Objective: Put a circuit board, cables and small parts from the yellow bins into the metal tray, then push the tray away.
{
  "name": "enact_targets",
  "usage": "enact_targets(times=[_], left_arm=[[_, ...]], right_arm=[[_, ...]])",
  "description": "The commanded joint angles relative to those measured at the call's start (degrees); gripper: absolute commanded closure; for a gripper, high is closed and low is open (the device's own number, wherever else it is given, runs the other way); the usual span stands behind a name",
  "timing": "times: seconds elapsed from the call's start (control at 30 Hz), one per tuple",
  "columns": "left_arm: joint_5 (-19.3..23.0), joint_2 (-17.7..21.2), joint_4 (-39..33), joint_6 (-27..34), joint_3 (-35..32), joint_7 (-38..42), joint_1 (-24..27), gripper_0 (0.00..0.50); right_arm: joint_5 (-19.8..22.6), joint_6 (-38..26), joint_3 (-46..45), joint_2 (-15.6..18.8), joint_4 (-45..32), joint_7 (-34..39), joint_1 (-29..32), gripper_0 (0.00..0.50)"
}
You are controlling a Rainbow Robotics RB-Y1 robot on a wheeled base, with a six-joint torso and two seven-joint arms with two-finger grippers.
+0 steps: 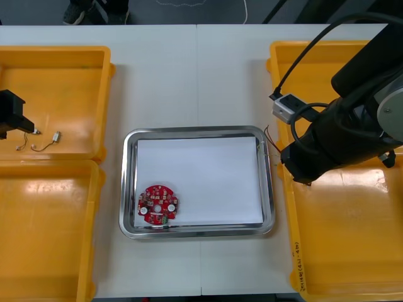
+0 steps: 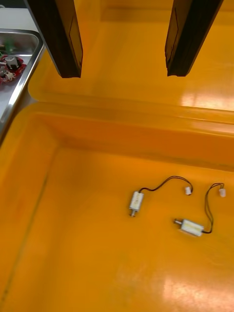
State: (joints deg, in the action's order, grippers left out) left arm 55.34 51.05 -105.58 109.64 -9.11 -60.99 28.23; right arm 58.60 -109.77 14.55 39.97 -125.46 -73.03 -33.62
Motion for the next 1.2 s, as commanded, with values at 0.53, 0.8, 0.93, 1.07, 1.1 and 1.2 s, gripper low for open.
enact_targets(times=[0.53,0.8,0.93,1.07,1.1,1.2], left_arm=[[-3.92,5.72,20.50,-7.78,6.21,-12.92,12.99,0.000],[-5.50,6.07,28.85,-13.93,10.52,-18.99,15.80,0.000],[-6.03,6.07,31.66,-15.95,10.78,-22.59,15.80,0.000],[-6.03,6.07,34.30,-18.94,12.27,-25.84,15.80,0.000],[-5.94,6.07,34.65,-19.29,12.54,-26.19,15.80,0.000],[-5.68,6.07,36.23,-21.84,13.77,-26.90,15.80,0.000]], right_arm=[[-7.01,-0.23,16.04,-5.34,1.62,-8.36,-10.59,0.500],[-11.23,2.28,22.19,-7.45,5.22,-12.67,-12.43,0.500],[-13.51,3.95,25.97,-8.68,5.84,-13.72,-13.84,0.500],[-14.57,6.23,28.87,-9.82,7.51,-15.30,-14.81,0.500],[-14.74,6.76,29.13,-10.00,7.77,-15.92,-14.81,0.500],[-15.54,9.05,30.19,-10.52,8.91,-19.34,-14.81,0.500]])
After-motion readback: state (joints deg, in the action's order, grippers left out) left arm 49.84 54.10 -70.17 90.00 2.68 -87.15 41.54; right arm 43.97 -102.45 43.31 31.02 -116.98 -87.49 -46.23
